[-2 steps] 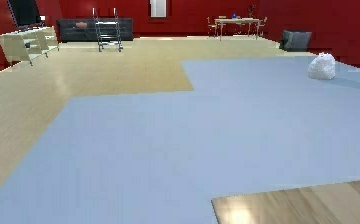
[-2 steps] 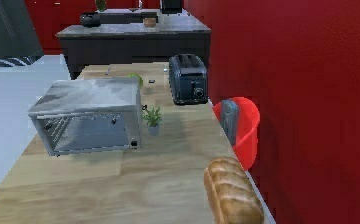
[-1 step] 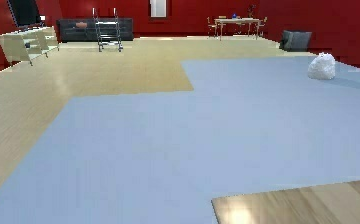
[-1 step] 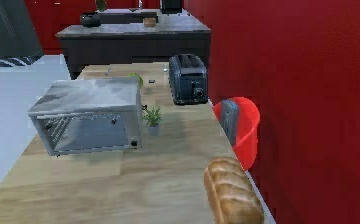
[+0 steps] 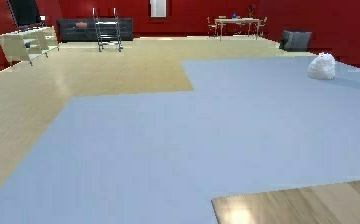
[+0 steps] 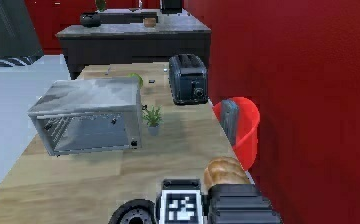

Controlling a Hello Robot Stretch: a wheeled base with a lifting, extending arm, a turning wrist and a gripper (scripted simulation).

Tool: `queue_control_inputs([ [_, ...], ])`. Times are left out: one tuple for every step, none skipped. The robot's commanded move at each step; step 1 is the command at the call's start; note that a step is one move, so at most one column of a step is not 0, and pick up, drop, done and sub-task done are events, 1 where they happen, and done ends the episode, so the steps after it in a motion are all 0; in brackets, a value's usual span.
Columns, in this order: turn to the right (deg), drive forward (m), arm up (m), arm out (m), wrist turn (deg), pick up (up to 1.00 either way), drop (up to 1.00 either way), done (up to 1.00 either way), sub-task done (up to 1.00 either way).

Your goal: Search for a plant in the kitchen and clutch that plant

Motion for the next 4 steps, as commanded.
queue_control_inputs([
  [0.0, 0.00, 0.00, 0.50, 0.0, 0.00, 0.00, 0.00, 0.00],
  [0.0, 0.00, 0.00, 0.00, 45.0, 0.00, 0.00, 0.00, 0.00],
  [0.0, 0.00, 0.00, 0.00, 45.0, 0.00, 0.00, 0.00, 0.00],
  [0.0, 0.00, 0.00, 0.00, 45.0, 0.00, 0.00, 0.00, 0.00],
])
